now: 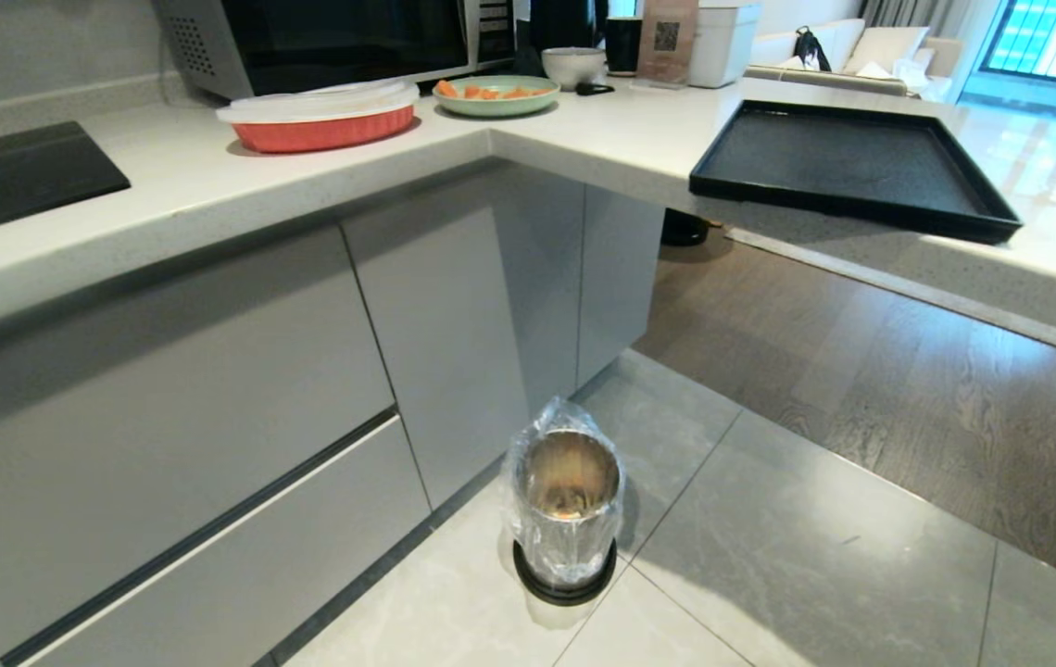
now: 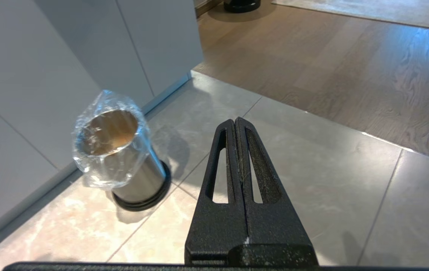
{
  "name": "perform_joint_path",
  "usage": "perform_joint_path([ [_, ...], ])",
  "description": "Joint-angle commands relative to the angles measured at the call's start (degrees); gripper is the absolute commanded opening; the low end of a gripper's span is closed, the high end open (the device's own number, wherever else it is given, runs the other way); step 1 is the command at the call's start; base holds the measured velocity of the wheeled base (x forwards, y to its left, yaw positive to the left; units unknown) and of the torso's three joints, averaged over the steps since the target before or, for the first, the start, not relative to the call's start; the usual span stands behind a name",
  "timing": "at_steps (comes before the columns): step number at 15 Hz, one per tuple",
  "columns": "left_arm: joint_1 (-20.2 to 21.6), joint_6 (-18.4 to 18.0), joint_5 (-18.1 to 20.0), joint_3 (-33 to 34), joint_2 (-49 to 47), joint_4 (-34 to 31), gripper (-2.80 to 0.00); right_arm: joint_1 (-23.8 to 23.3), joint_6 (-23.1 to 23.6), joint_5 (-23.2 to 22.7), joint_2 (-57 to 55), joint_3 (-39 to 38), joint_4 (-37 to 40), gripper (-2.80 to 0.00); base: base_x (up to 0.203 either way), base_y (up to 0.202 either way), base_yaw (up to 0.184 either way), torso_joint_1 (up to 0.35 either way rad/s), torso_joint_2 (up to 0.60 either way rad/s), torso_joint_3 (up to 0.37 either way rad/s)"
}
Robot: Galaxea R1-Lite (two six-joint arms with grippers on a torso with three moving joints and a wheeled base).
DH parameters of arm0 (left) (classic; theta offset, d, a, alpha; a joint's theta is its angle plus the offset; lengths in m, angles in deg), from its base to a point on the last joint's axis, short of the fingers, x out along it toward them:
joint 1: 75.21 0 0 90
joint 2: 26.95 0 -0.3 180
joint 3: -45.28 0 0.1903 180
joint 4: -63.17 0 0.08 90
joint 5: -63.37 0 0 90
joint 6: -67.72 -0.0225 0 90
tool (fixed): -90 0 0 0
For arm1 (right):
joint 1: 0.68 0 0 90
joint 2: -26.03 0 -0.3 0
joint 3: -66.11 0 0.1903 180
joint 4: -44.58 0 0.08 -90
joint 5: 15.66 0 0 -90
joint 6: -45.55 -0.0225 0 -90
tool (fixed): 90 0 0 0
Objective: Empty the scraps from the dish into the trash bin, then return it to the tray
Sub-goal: Move the bowl over the trash can
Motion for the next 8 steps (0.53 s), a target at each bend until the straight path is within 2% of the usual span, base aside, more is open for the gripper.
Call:
perform_joint_path([
  [1, 0.01, 0.06, -0.02, -0.01, -0.07, -0.07, -2.8, -0.01, -0.01, 0.06, 0.02, 0.0, 0.0, -2.8, 0.0, -0.198, -0.002, -0.002, 0.0, 0.002],
  [5, -0.07, 0.06, -0.19, -0.01, -0.07, -0.07, -2.8, -0.01, -0.07, 0.04, 0.02, 0.0, 0.0, -2.8, 0.0, -0.192, 0.002, 0.002, 0.0, 0.002],
  [7, -0.07, 0.06, -0.28, -0.01, -0.07, -0.07, -2.8, -0.01, -0.01, 0.04, 0.02, 0.0, 0.0, -2.8, 0.0, -0.109, -0.002, 0.002, 0.0, 0.002],
  [8, -0.07, 0.06, -0.25, -0.01, -0.07, -0.07, -2.8, -0.01, -0.08, -0.03, 0.02, 0.0, 0.0, -2.8, 0.0, 0.0, 0.0, 0.0, 0.0, 0.0],
])
